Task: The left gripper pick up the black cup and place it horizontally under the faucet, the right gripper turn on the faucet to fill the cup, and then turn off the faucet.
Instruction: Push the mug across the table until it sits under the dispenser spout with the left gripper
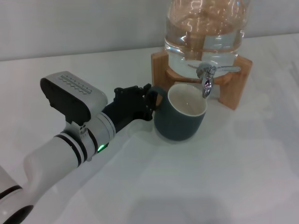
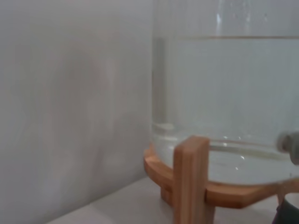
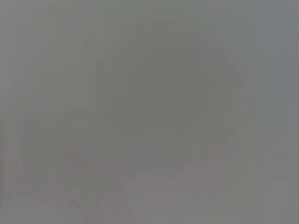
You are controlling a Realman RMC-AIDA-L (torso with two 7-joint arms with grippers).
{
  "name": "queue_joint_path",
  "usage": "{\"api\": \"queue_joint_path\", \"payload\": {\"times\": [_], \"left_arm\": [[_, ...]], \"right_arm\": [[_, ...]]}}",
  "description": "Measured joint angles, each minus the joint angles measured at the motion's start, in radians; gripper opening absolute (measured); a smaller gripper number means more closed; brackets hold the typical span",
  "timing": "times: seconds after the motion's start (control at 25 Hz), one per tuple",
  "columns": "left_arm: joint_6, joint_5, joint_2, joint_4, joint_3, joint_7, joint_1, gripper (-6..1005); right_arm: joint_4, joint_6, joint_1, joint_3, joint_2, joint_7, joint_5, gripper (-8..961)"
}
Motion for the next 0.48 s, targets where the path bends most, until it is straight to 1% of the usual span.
{"api": "queue_joint_path", "payload": {"times": [0.28,0.48], "left_arm": [[-0.007,0.062,-0.002,-0.008,0.001,0.001,-0.005,145],[-0.025,0.058,-0.005,-0.014,-0.004,0.030,-0.012,145]], "right_arm": [[0.005,0.007,0.001,0.000,0.003,0.002,0.000,808],[0.007,0.007,0.001,-0.003,0.008,0.002,-0.002,808]]}}
